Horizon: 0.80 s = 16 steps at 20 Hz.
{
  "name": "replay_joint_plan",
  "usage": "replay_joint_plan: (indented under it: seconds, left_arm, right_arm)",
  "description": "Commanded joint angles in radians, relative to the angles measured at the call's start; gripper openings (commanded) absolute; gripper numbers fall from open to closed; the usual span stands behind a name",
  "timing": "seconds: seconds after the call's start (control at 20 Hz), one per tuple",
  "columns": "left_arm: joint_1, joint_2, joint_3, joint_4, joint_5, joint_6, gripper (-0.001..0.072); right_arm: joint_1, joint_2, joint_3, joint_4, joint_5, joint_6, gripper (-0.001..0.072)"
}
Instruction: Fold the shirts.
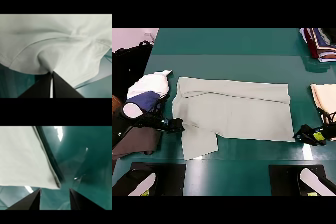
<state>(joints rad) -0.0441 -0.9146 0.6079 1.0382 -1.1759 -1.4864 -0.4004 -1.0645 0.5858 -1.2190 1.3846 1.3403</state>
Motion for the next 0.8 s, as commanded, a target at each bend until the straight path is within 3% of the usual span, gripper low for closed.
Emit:
replay_joint_plan:
  seconds: [0.0, 0.2, 0.25, 0.3, 0.4, 0.55, 0.75]
  left_arm:
    - [0.000, 0.000, 0.005, 0.000, 0.008, 0.003, 0.0029]
    - [0.000, 0.000, 0.005, 0.001, 0.017, 0.003, 0.0029]
    - [0.000, 0.000, 0.005, 0.001, 0.015, 0.003, 0.0029]
    - [0.000, 0.000, 0.005, 0.002, 0.011, 0.003, 0.0029]
    - [0.000, 0.001, 0.007, 0.016, -0.017, 0.029, 0.0027]
    - [0.000, 0.037, 0.012, 0.061, -0.101, 0.026, 0.0026]
    - [0.000, 0.227, 0.012, 0.079, -0.240, -0.043, 0.0026]
  right_arm:
    - [-0.019, -0.074, -0.005, 0.076, -0.032, -0.022, 0.0406]
    - [-0.019, -0.095, 0.014, 0.069, 0.002, -0.022, 0.0316]
    - [-0.019, -0.095, 0.014, 0.066, 0.016, -0.026, 0.0245]
    - [-0.019, -0.095, 0.014, 0.067, 0.033, -0.043, 0.0119]
    - [-0.019, -0.095, 0.015, 0.065, 0.058, -0.071, 0.0015]
    - [-0.019, -0.046, 0.015, 0.036, 0.074, -0.075, 0.0015]
    - [-0.022, 0.140, 0.015, -0.044, 0.123, -0.073, 0.0015]
